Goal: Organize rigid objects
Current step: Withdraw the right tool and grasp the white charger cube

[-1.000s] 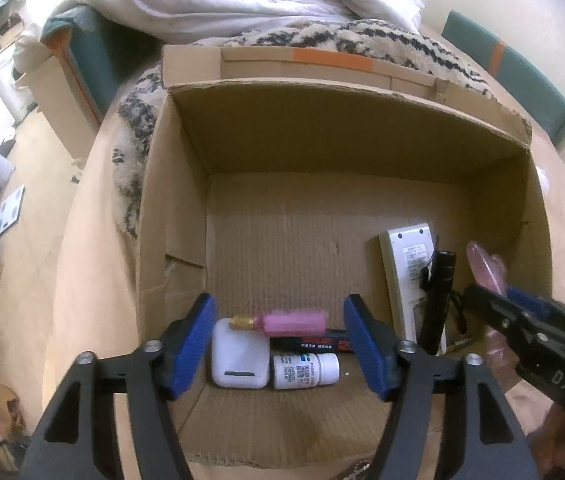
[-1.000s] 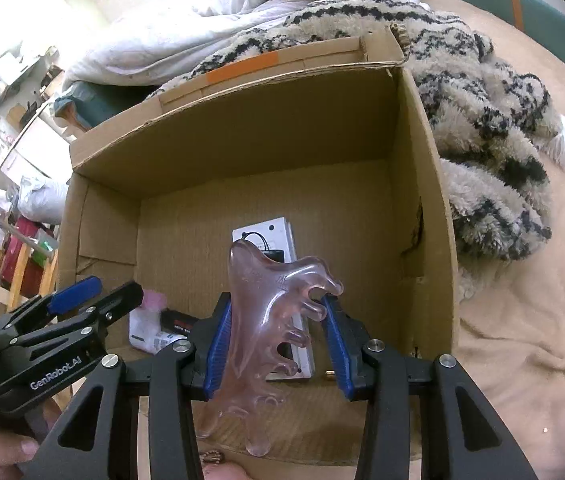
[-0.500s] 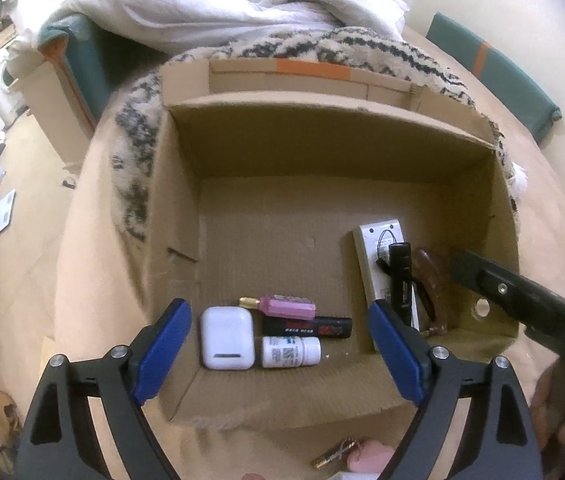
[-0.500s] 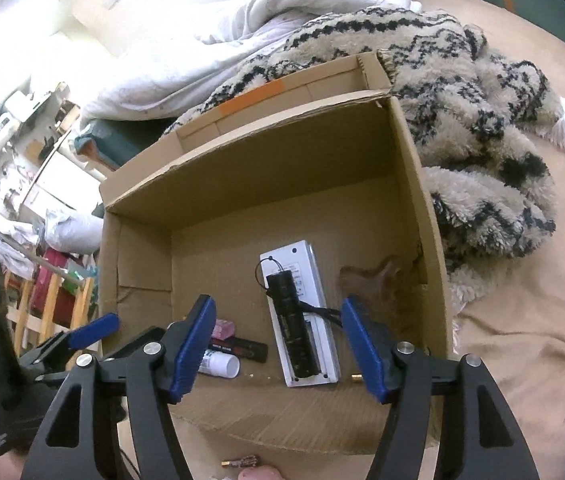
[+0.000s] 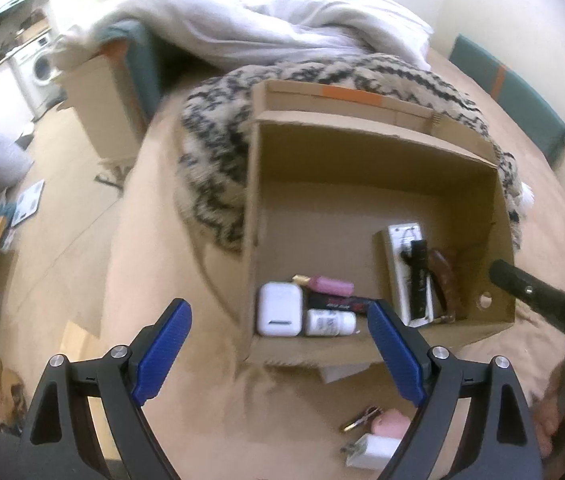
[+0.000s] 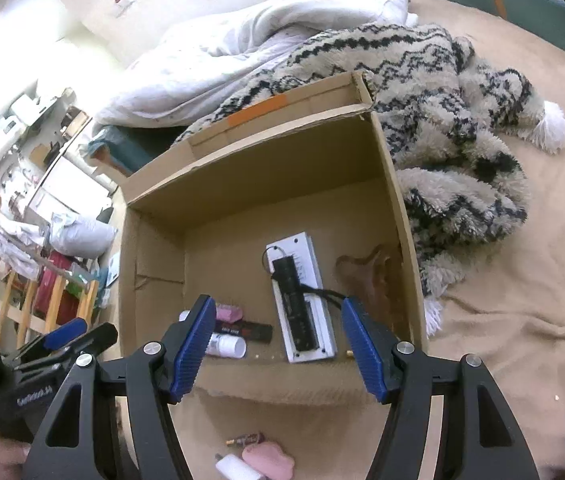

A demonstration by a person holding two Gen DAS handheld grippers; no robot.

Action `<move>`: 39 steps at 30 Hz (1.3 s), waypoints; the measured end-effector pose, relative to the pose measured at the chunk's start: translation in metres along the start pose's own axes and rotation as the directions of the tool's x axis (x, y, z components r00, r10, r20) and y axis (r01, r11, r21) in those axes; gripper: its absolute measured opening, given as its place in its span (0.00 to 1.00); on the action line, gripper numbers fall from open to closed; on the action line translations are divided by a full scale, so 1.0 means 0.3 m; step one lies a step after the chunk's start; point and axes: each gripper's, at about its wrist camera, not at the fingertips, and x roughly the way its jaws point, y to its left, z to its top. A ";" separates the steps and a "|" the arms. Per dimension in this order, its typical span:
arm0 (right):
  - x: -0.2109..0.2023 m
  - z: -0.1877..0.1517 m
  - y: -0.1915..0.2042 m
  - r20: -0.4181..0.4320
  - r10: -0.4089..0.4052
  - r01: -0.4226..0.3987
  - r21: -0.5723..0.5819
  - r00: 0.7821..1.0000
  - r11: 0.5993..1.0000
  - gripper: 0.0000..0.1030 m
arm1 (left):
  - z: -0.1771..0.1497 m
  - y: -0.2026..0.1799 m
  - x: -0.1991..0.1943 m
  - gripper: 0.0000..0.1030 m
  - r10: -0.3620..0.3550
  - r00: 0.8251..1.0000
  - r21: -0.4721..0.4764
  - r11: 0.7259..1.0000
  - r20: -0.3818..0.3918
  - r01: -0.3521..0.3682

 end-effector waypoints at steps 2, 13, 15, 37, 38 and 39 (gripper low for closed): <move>-0.017 -0.019 0.007 -0.003 0.009 -0.009 -0.002 1.000 1.000 0.67 | -0.028 0.022 -0.004 0.86 0.003 1.000 -0.013 1.000 -0.010 -0.003; -0.049 -0.174 0.065 -0.117 0.072 -0.077 -0.036 0.990 0.996 0.67 | -0.154 0.104 -0.012 0.86 0.005 0.998 -0.076 0.997 -0.069 -0.010; -0.020 -0.208 0.073 -0.174 0.068 -0.075 -0.037 0.982 0.996 0.67 | -0.161 0.115 -0.011 0.86 0.004 0.997 -0.092 0.996 -0.072 -0.011; 0.216 -0.569 0.134 -0.388 -0.085 0.195 0.254 0.918 0.947 0.67 | -0.162 0.076 -0.012 0.86 0.003 0.997 -0.087 0.996 -0.079 -0.010; 0.224 -0.566 0.145 -0.381 -0.113 0.217 0.241 0.918 0.946 0.67 | -0.165 0.079 -0.013 0.86 0.001 0.997 -0.093 0.996 -0.080 -0.009; 0.229 -0.564 0.156 -0.375 -0.142 0.242 0.237 0.916 0.941 0.67 | -0.167 0.082 -0.014 0.86 -0.001 0.997 -0.099 0.995 -0.080 -0.007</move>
